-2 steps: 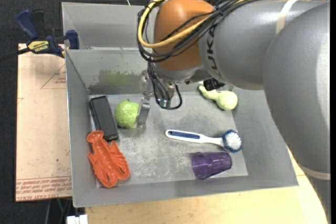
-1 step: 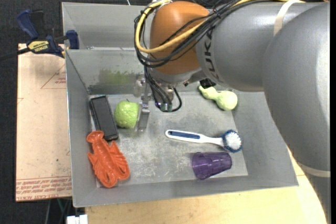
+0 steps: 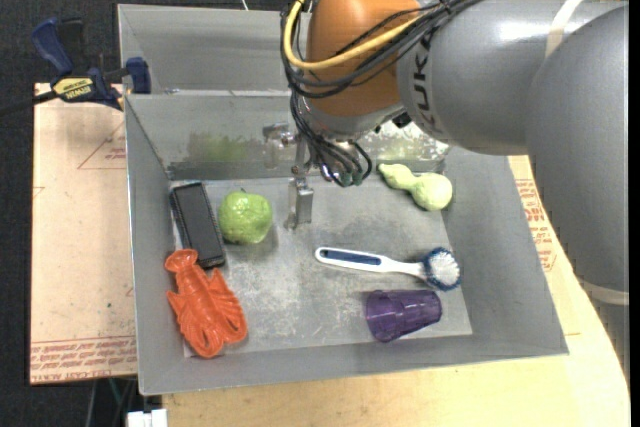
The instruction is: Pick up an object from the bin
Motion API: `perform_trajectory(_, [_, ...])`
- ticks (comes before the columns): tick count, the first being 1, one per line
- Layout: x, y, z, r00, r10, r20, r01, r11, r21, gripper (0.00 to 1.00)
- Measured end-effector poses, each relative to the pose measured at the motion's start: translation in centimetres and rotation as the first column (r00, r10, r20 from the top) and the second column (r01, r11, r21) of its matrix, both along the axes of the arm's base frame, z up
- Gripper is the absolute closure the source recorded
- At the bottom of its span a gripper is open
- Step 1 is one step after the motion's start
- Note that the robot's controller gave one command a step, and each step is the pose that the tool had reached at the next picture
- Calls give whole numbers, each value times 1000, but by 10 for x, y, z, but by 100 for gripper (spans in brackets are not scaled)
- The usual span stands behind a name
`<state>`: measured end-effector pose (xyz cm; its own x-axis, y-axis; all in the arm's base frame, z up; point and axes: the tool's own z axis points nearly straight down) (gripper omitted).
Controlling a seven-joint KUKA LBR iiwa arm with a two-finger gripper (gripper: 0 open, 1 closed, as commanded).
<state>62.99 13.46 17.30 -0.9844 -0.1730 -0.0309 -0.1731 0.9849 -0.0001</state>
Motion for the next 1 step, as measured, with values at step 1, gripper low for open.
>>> perform_trajectory(1, [-19, 46, -62, 976, -218, -9, 218, 976, 7, 0])
